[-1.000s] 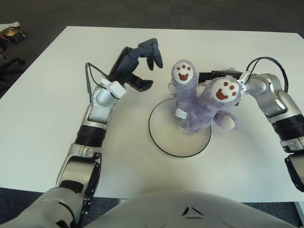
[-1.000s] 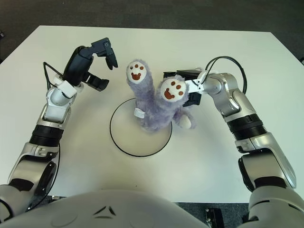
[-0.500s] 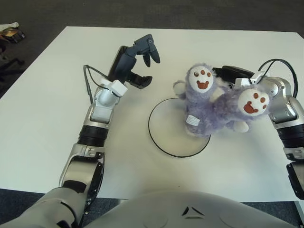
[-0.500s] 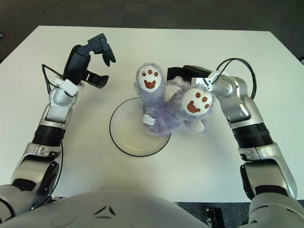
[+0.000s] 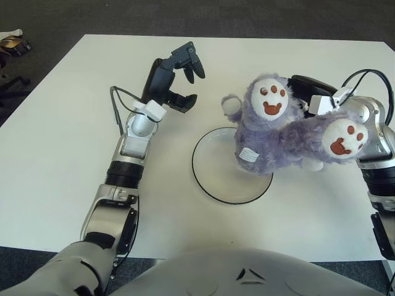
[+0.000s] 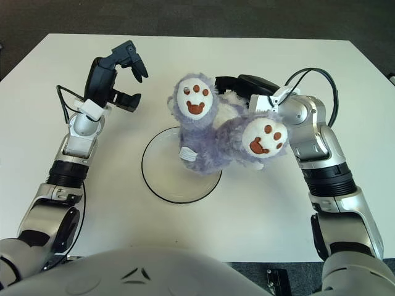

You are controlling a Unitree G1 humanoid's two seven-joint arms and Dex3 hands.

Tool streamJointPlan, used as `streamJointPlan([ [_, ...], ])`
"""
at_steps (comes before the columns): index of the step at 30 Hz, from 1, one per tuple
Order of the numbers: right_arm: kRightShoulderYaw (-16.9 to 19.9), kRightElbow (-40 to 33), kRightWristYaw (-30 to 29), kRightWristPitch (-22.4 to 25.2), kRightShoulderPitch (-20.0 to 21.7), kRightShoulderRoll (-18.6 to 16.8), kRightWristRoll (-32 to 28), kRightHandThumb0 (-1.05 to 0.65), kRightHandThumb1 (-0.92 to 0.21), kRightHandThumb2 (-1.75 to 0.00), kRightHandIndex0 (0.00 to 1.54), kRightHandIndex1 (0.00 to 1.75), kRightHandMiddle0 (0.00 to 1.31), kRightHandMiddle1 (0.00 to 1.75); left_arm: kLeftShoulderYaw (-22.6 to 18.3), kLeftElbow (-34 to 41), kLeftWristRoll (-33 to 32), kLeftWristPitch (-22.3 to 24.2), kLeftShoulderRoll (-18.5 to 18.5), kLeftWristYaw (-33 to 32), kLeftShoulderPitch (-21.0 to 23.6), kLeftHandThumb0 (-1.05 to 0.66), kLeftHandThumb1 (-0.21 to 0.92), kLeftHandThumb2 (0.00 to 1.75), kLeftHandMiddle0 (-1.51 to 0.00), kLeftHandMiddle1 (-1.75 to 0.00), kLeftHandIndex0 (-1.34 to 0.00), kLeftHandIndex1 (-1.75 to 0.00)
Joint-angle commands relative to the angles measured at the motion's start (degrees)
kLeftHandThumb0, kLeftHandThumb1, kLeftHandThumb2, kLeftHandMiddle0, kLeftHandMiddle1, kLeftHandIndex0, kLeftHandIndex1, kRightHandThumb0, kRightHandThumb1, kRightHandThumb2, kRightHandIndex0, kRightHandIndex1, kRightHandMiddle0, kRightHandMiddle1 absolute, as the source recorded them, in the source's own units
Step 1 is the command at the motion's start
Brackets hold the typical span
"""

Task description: Put the doll into the plate.

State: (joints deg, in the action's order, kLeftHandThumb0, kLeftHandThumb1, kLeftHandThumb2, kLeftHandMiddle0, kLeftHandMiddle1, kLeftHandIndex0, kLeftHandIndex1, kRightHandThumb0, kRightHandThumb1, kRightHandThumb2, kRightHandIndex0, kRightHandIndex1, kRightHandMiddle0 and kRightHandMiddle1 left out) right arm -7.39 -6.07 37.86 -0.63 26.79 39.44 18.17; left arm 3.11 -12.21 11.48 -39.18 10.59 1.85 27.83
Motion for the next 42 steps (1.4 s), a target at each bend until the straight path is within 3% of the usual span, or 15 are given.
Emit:
streamJointPlan([
  [1,0.84,-1.42,0.18,0.33,0.89,0.06,-1.12,0.00,0.08,-1.75,0.92,1.69,0.68,1.75,0.41,0.13,-1.93,0.95,-0.16,1.41,0.79,-0.01,-0.07,1.75,-0.91,-1.71,-0.67,-1.75],
  [16,0.71,-3.48,-0.12,0.49,1.67,-0.66,-2.34,0.00,0.06,-1.75,0.90,1.74,0.67,1.75,-0.52,-1.33,-0.40,-0.95,-1.64,-1.32,0.99,0.00,-0.06,1.75,-0.90,-1.74,-0.66,-1.75],
  [27,-0.11,-5.29,-1.10,1.26,1.69,-3.32,-2.23,0.00,0.08,-1.75,0.92,1.70,0.68,1.75,-0.72,-2.34,1.35,-2.12,-2.67,-3.77,1.15,-0.01,-0.06,1.75,-0.91,-1.72,-0.66,-1.75],
  [35,-0.81,-7.91,-0.32,6.90,1.37,-5.91,-2.74,0.00,0.08,-1.75,0.92,1.70,0.68,1.75,-0.83,-2.74,2.29,-2.41,-2.83,-5.02,1.11,0.00,-0.06,1.75,-0.90,-1.73,-0.66,-1.75],
  [42,-1.66,-8.47,0.33,9.07,1.93,-6.90,-3.02,0.00,0.08,-1.75,0.92,1.69,0.68,1.75,-0.77,-3.04,2.99,-2.57,-3.09,-5.97,1.14,0.00,-0.06,1.74,-0.90,-1.74,-0.66,-1.75],
])
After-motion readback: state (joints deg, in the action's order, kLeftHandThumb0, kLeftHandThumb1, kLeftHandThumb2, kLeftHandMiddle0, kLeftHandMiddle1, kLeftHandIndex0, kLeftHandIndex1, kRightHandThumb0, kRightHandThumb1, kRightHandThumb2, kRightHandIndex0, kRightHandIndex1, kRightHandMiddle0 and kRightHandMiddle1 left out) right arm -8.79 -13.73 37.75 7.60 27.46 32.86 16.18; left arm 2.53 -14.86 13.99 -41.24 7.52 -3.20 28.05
